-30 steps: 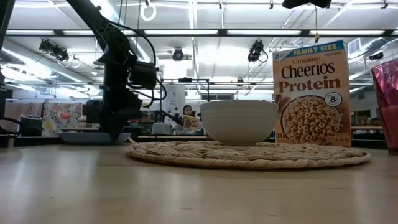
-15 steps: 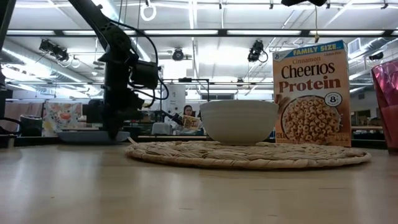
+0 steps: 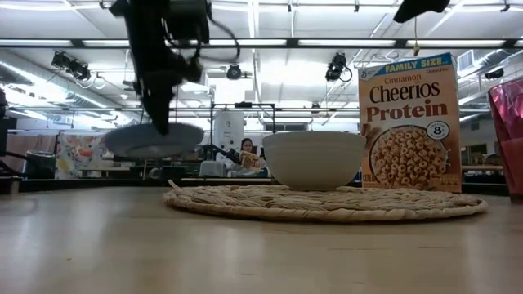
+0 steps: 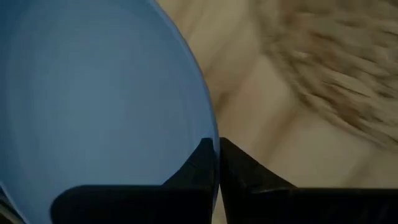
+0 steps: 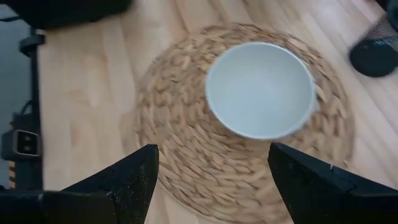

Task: Arrange a breakfast setting
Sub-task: Put the blue plate on the brown placemat to the bottom left of the white bowl, then put the black spoon on the brown placemat to the right of the white bowl

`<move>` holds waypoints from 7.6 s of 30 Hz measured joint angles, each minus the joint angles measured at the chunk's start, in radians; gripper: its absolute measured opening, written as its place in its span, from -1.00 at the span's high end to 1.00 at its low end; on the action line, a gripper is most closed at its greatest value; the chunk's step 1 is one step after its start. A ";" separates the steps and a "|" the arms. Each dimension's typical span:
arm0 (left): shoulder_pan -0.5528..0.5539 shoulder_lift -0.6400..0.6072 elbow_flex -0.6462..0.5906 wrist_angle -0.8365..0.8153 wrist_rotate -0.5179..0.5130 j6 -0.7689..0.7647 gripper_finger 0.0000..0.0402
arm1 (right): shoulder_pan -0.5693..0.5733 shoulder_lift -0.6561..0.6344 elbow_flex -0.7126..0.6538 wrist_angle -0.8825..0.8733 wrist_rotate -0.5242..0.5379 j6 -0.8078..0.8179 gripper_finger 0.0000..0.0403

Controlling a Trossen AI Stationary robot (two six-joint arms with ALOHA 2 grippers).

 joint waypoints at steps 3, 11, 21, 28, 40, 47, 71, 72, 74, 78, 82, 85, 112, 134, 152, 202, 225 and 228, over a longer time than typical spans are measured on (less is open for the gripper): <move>-0.076 -0.037 0.027 -0.030 0.003 0.059 0.94 | -0.023 -0.007 0.000 -0.049 0.000 -0.001 -0.52; -0.253 -0.128 0.069 -0.103 0.087 0.253 0.94 | -0.084 -0.008 0.000 -0.125 0.000 -0.001 -0.52; -0.504 -0.153 0.143 -0.171 0.319 0.267 0.94 | -0.128 -0.007 0.000 -0.112 0.000 -0.058 -0.52; -0.661 -0.148 0.149 -0.127 0.347 0.262 0.94 | -0.152 -0.007 0.000 -0.107 -0.001 -0.061 -0.52; -0.709 -0.087 0.150 -0.034 0.346 0.341 0.94 | -0.099 0.005 0.000 0.015 -0.088 -0.073 -0.52; -0.717 -0.067 0.149 0.061 0.354 0.361 0.94 | -0.017 0.032 0.007 0.089 -0.098 -0.007 -0.52; -0.698 0.278 0.149 0.302 0.209 0.580 0.94 | 0.036 0.172 0.005 0.067 -0.095 -0.179 -0.52; -0.690 0.282 0.149 0.309 0.208 0.583 0.93 | 0.033 0.175 0.005 0.069 -0.094 -0.191 -0.52; -0.674 0.289 0.148 0.311 0.202 0.592 0.93 | 0.028 0.184 0.005 0.066 -0.097 -0.212 -0.52; -0.650 0.305 0.149 0.348 0.202 0.595 0.89 | 0.018 0.201 0.005 0.070 -0.113 -0.261 -0.52; -0.646 0.325 0.148 0.360 0.203 0.609 0.81 | 0.012 0.200 0.005 0.076 -0.114 -0.304 -0.52; -0.663 0.328 0.149 0.363 0.202 0.614 0.76 | 0.008 0.196 0.005 0.069 -0.122 -0.332 -0.52; -0.613 0.132 0.409 0.146 0.200 -0.061 0.34 | -0.072 0.189 0.005 0.337 -0.155 -0.672 -0.52; -0.463 0.087 0.409 0.613 -0.030 -0.395 0.34 | -0.250 -0.079 -0.082 0.464 -0.463 -0.881 -0.37; -0.515 0.071 0.408 0.676 -0.005 -0.318 0.34 | -0.307 0.002 -0.105 0.796 -0.415 -0.817 -0.36; 0.115 -0.351 0.409 0.037 -0.470 0.032 0.34 | -1.043 0.460 -0.026 0.721 -0.090 0.333 -0.36; 0.142 -0.484 0.409 -0.028 -0.453 0.153 0.34 | -1.084 0.564 -0.026 0.942 -0.146 0.348 0.15; 0.142 -0.484 0.409 -0.035 -0.379 0.175 0.34 | -1.080 0.564 -0.026 0.946 -0.118 0.320 0.33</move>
